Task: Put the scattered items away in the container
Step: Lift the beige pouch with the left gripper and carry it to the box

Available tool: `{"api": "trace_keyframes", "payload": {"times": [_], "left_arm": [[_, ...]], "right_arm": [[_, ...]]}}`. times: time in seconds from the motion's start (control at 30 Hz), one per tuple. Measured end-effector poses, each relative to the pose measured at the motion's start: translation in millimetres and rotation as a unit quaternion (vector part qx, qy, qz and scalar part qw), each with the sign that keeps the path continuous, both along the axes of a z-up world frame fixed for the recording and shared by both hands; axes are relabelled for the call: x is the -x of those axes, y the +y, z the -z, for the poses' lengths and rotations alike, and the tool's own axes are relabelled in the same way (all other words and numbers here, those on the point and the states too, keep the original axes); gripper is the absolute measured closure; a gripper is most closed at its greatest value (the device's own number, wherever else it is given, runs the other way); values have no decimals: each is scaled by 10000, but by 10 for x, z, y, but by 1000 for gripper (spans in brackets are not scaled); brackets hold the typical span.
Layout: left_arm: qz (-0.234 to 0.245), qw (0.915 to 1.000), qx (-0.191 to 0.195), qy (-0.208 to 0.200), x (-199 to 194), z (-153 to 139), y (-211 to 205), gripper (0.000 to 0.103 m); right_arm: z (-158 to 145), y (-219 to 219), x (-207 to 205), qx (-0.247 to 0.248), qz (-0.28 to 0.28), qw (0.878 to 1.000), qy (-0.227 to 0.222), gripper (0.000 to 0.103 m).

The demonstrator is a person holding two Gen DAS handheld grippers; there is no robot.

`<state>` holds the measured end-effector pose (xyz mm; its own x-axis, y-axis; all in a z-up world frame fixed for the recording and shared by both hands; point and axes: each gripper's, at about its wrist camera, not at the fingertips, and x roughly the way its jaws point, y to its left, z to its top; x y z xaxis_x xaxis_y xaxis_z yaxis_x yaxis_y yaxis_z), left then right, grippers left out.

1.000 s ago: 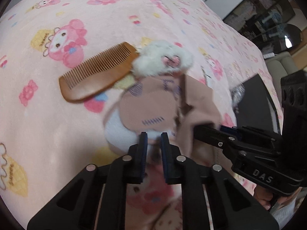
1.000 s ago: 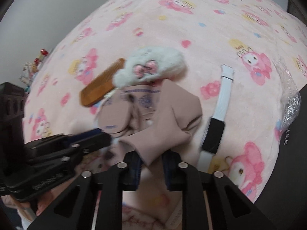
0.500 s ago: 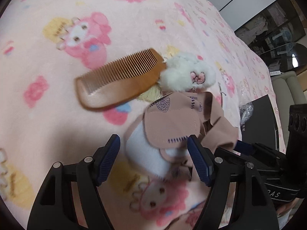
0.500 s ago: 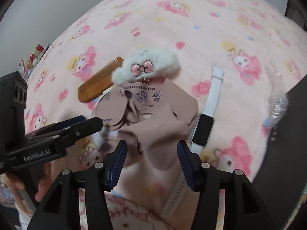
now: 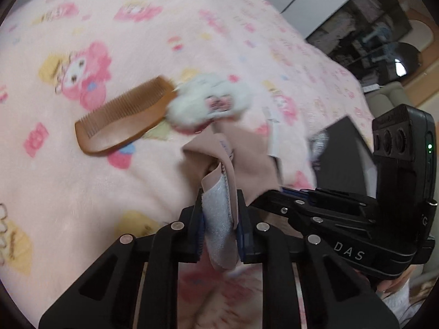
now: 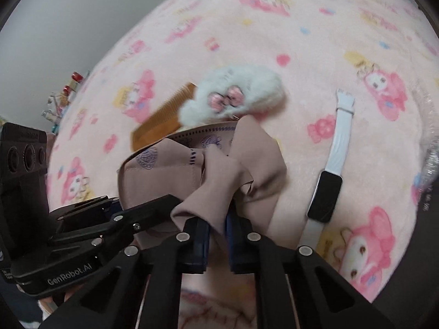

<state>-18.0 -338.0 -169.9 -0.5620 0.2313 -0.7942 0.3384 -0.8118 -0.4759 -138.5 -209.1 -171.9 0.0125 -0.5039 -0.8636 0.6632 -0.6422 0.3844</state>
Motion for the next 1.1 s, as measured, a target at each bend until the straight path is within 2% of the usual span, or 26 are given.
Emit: {"api": "trace_keyframes", "payload": {"times": [0.33,0.47,0.6,0.73,0.93,1.1], "left_arm": [[569,9951,346,726,-195,-897,693,87],[920,9908,436,893,-164,-1159,1126,89],[1353,9851,347,1001,-78,-1348,1610,89],[1932,9738,296,1167,59,-1527,2209,89],[2821,9489,361,1365,533,-1762,3278,89],[3098,9336,210,1790,918,-2172,3845,89]], "right_arm": [[-898,619,-464,658,221,9960,559,97],[-1079,935,-623,684,448,9936,779,96],[-1206,1438,-686,837,825,9901,763,96],[-1322,2046,-757,908,1263,9840,866,96],[-1434,3019,-706,962,2178,9658,1025,96],[-1657,3690,-513,989,2815,9458,1287,96]]}}
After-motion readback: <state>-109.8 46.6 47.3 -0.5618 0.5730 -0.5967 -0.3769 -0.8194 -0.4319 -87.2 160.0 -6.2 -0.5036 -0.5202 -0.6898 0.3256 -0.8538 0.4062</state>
